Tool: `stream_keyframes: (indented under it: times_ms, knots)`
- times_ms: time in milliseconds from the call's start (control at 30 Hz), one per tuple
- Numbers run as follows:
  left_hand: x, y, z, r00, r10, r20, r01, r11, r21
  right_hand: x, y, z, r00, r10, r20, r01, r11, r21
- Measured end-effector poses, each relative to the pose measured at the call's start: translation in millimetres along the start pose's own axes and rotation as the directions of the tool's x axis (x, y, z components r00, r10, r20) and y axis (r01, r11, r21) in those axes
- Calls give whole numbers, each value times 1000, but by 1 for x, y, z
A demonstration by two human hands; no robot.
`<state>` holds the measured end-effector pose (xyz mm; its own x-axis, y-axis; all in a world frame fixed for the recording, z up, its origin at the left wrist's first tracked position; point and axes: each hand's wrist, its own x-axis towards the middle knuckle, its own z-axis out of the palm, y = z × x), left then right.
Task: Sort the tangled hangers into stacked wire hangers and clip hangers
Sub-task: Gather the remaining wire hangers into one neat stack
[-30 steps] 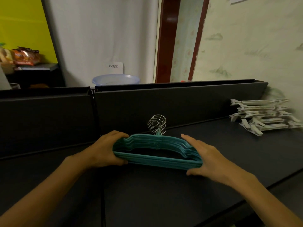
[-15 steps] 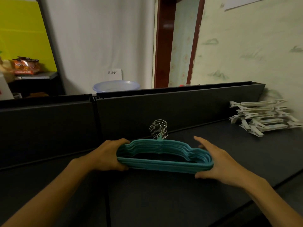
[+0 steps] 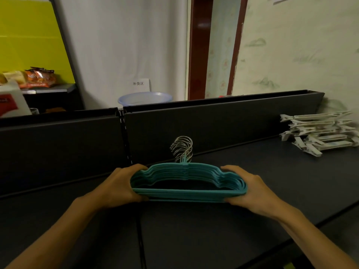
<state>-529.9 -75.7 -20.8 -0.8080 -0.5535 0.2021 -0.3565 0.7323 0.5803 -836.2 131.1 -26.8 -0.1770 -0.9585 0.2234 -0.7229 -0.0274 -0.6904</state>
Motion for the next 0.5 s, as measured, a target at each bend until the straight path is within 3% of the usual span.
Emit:
stream_keyframes:
  times_ms: [200, 367, 500]
  knots:
    - [-45, -11, -10, 992, -57, -115, 65, 995, 71, 14, -12, 26, 991, -129, 36, 127, 990, 58]
    - [-79, -15, -10, 967, -49, -248, 93, 981, 169, 23, -10, 46, 971, -239, 27, 238, 971, 9]
    - [-95, -13, 0, 941, -70, -331, 141, 970, 197, 25, -9, 48, 965, -250, 82, 252, 968, -14]
